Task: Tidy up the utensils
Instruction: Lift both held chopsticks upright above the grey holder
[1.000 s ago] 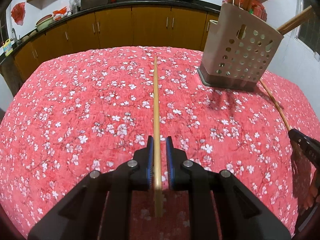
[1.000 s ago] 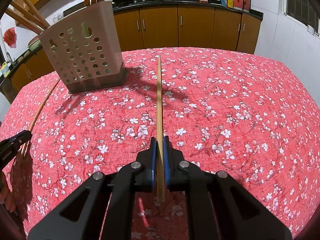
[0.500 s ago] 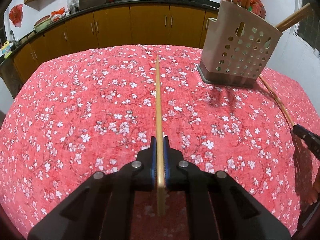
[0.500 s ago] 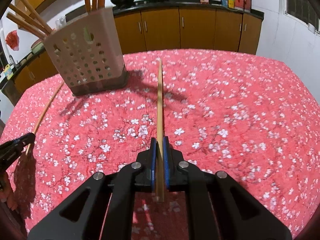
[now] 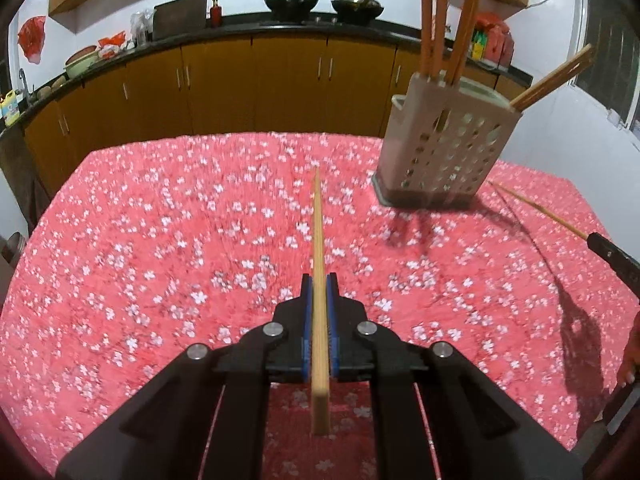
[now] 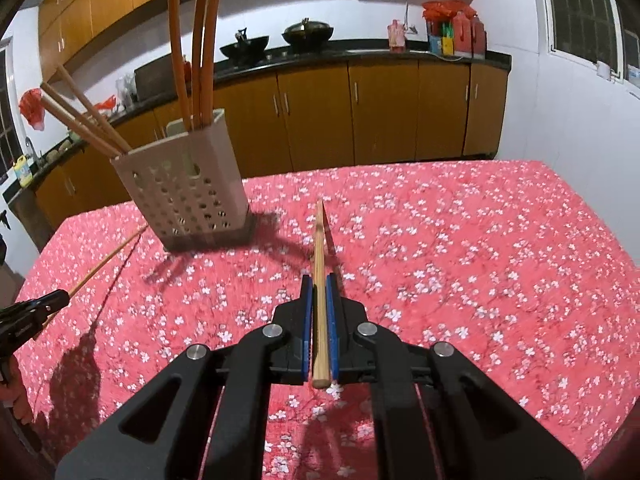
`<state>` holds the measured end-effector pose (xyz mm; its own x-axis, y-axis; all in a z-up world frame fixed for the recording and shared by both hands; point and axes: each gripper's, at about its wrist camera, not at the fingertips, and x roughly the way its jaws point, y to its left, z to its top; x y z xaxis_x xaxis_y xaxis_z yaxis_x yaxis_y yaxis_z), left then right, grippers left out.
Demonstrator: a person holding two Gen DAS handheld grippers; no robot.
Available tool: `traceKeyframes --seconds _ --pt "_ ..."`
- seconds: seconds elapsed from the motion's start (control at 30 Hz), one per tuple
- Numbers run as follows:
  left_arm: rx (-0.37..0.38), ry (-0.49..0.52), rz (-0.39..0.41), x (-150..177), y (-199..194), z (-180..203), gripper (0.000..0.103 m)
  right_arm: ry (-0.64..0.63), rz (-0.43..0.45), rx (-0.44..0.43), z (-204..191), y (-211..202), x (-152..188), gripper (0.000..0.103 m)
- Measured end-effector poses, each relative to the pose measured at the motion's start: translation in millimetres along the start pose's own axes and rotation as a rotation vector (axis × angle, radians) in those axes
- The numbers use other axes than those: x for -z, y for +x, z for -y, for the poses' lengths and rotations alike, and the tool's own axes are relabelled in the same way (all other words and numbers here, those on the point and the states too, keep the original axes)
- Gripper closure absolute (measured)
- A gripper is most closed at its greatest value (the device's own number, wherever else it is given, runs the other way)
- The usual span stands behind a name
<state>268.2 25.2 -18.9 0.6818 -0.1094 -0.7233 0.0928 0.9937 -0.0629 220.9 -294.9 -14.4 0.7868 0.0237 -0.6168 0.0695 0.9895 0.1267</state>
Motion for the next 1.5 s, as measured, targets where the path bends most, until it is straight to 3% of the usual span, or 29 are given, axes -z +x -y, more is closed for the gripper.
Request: traceKeyframes --seconds 0.33,0.77,1.13,1.5 --pt "0.003 -0.007 0.05 -9 -16 1 0.095 0.004 0.03 0.006 5 -8 -6 0.095" --pt "0.037 -0.024 0.272 -46 -82 0 0.095 0.01 0.229 -0.023 1 -58 -47 0.095" --pt "0.075 0.008 0.326 -63 -101 8 0.095 -0.014 0.278 -0.032 -7 -75 -59 0.096" --pt "0.196 0.051 0.387 -86 -130 33 0.095 -0.003 0.361 -0.19 -22 -118 -89 0.096"
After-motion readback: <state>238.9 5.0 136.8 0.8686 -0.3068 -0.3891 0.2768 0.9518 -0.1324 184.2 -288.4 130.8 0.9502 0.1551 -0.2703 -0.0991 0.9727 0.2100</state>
